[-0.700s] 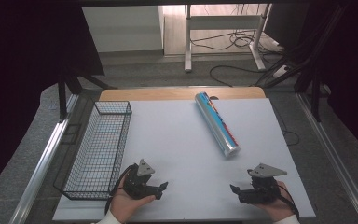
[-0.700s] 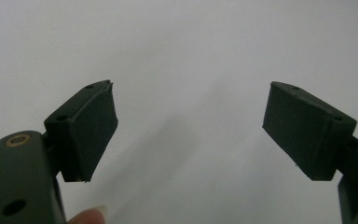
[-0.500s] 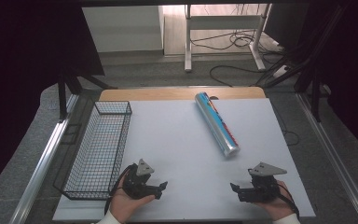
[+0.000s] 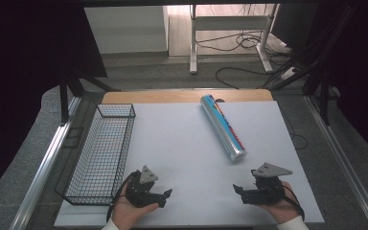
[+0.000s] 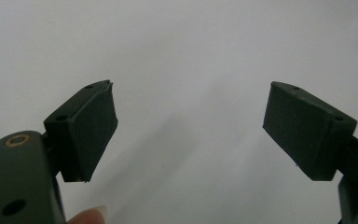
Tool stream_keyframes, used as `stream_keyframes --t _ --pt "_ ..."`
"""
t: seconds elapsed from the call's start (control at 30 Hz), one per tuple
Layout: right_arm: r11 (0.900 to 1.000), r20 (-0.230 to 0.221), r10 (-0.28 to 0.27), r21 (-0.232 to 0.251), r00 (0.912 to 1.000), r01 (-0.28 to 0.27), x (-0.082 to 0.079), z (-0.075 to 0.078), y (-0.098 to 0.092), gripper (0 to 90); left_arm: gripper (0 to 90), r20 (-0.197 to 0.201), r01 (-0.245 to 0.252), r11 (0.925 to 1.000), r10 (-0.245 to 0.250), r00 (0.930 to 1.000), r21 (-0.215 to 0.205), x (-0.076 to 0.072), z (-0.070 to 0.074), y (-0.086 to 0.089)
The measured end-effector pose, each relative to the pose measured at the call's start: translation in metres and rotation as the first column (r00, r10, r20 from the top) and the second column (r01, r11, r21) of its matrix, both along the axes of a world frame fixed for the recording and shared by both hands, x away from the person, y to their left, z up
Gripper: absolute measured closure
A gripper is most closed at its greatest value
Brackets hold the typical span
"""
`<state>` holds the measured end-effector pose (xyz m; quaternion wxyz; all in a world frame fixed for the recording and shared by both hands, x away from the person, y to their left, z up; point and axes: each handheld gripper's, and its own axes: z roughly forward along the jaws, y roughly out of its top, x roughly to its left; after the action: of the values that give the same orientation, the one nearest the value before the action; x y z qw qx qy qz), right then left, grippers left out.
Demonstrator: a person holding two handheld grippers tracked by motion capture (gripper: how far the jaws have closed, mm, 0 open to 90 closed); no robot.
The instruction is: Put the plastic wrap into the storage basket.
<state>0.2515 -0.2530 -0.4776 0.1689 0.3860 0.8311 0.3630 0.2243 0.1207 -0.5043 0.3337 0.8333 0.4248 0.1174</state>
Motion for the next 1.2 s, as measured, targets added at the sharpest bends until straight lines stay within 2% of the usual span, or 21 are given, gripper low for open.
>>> stream_keyframes --t 0.23,0.27,0.43,0.6,0.63,0.7,0.93,1.0,1.07,1.17,1.2 --pt "1.0 0.01 0.005 -0.005 0.9999 -0.005 0.003 0.008 0.012 14.8 17.3 0.003 -0.013 0.9999 0.013 0.9999 -0.008 -0.001 0.0 0.005" --pt "1.0 0.016 0.006 0.008 0.9999 -0.006 0.005 0.014 0.017 14.8 17.4 0.004 -0.02 0.9998 0.02 0.9998 -0.01 -0.001 0.0 0.007" --pt "1.0 0.027 -0.006 0.014 0.9996 0.006 0.012 0.023 0.025 14.9 17.5 0.006 -0.019 0.9998 0.02 0.9998 -0.008 -0.002 -0.002 0.007" --pt "1.0 0.044 -0.011 -0.007 0.999 0.011 0.034 0.037 0.037 16.5 17.5 0.019 -0.01 0.9997 0.009 0.9998 0.021 -0.007 -0.003 0.003" --pt "1.0 0.044 -0.011 -0.007 0.999 0.011 0.034 0.037 0.037 16.5 17.5 0.019 -0.01 0.9997 0.009 0.9998 0.021 -0.007 -0.003 0.003" --pt "1.0 0.025 -0.006 -0.016 0.9997 0.006 0.046 0.041 0.04 16.6 17.5 0.025 -0.009 0.9998 0.008 0.9997 0.02 -0.006 -0.001 0.003" --pt "0.999 0.005 -0.016 -0.031 0.9999 0.016 0.079 0.052 0.047 16.3 17.5 0.013 -0.012 0.9999 0.012 0.9999 0.005 -0.006 -0.003 0.005" --pt "0.999 0.0 -0.019 -0.033 0.9998 0.019 0.084 0.053 0.047 16.2 17.4 0.012 -0.01 0.9999 0.01 0.9999 0.007 -0.006 -0.003 0.005" --pt "0.998 -0.002 -0.04 -0.038 0.9992 0.04 0.099 0.056 0.049 16.2 17.5 0.012 -0.006 0.9999 0.006 0.9999 0.01 -0.007 -0.003 0.005" --pt "0.997 -0.001 -0.054 -0.047 0.9985 0.054 0.106 0.056 0.049 16.2 17.4 0.014 -0.006 1.0 0.006 0.9999 0.007 -0.008 -0.003 0.005" --pt "0.996 -0.022 -0.064 -0.057 0.9977 0.062 0.114 0.055 0.048 15.6 17.5 0.014 -0.006 1.0 0.006 0.9999 0.005 -0.008 -0.002 0.005"
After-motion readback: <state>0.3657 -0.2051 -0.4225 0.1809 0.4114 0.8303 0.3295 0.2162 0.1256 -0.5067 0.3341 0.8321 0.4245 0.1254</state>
